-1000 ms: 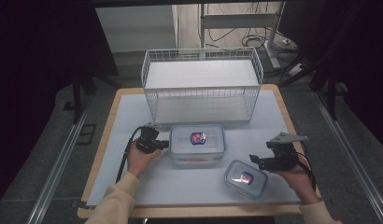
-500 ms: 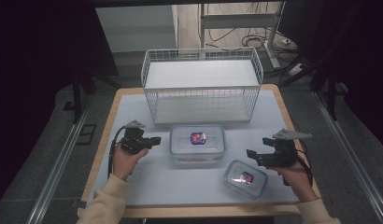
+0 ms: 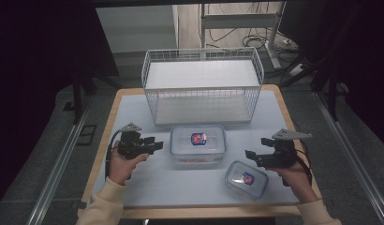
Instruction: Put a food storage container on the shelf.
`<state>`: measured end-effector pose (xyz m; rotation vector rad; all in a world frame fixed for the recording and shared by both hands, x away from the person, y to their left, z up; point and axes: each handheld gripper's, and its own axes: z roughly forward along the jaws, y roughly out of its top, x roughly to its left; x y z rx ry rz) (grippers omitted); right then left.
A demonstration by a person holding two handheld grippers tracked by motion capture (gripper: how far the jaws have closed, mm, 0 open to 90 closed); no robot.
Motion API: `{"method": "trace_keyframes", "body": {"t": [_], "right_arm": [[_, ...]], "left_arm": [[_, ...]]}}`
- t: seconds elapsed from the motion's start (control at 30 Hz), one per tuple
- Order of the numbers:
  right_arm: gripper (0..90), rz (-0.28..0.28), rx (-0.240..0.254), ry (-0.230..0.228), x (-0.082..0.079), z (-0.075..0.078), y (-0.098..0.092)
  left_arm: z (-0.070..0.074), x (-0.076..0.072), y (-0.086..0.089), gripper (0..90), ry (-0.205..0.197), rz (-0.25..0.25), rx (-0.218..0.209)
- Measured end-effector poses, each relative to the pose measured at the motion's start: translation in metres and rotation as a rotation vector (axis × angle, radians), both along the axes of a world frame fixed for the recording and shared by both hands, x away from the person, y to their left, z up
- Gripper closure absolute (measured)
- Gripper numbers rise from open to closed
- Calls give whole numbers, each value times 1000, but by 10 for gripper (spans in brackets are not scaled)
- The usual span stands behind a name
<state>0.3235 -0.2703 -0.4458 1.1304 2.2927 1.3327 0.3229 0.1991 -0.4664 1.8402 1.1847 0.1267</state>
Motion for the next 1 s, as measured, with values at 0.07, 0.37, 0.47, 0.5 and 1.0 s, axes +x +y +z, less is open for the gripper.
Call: {"method": "trace_keyframes", "body": {"t": [0.07,0.37,0.47,0.5,1.0], "right_arm": [[121,5,12,11,1,0,1],[121,68,36,56,10,-4,20],[121,84,62,58,15,0,29],[121,93,66,59,16,2,33],[121,112,42,61,16,0,46]], "left_arm": [[0,0,0,298,5,-3,-24],[-8,9,-6,154,91,-39,-109],[-16,18,-12,140,133,-52,-138],[-18,20,-14,135,144,-58,-146],[-53,54,-27,109,302,-91,-218]]}}
